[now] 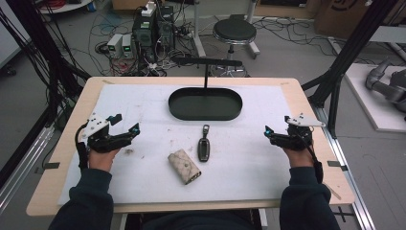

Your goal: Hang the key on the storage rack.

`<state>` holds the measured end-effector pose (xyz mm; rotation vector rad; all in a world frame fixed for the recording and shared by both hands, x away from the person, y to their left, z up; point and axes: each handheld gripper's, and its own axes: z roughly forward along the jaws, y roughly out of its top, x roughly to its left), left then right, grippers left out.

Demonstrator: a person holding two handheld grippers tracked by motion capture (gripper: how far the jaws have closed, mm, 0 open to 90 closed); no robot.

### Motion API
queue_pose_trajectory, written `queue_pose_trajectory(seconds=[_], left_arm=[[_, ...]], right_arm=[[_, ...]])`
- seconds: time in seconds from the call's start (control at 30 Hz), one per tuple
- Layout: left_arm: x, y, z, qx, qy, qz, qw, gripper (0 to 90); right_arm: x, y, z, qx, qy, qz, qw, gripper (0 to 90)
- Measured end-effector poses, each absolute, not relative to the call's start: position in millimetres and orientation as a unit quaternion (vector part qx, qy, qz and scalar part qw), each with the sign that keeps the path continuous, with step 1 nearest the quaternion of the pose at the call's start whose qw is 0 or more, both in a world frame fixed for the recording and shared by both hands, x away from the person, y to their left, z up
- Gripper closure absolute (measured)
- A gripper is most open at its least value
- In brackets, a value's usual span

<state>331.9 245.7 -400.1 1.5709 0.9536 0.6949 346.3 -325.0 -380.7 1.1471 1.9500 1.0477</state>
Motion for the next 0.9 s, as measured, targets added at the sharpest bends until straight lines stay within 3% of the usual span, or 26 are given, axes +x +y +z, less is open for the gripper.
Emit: queue_pose_trajectory(seconds=[0.33,0.57,0.9], left_arm=[[335,246,-402,0.661,0.414,0.296,0.552,20.3],[334,245,-402,0.664,0.408,0.296,0.553,20.6],[334,245,-402,0.665,0.406,0.290,0.555,21.0]], right_arm=[[349,-315,-383,0.432,0.744,0.408,0.306,17.0],[347,-276,-383,0.398,0.755,0.429,0.294,17.0],[359,-201,-405,0.364,0.803,0.421,0.214,22.1]])
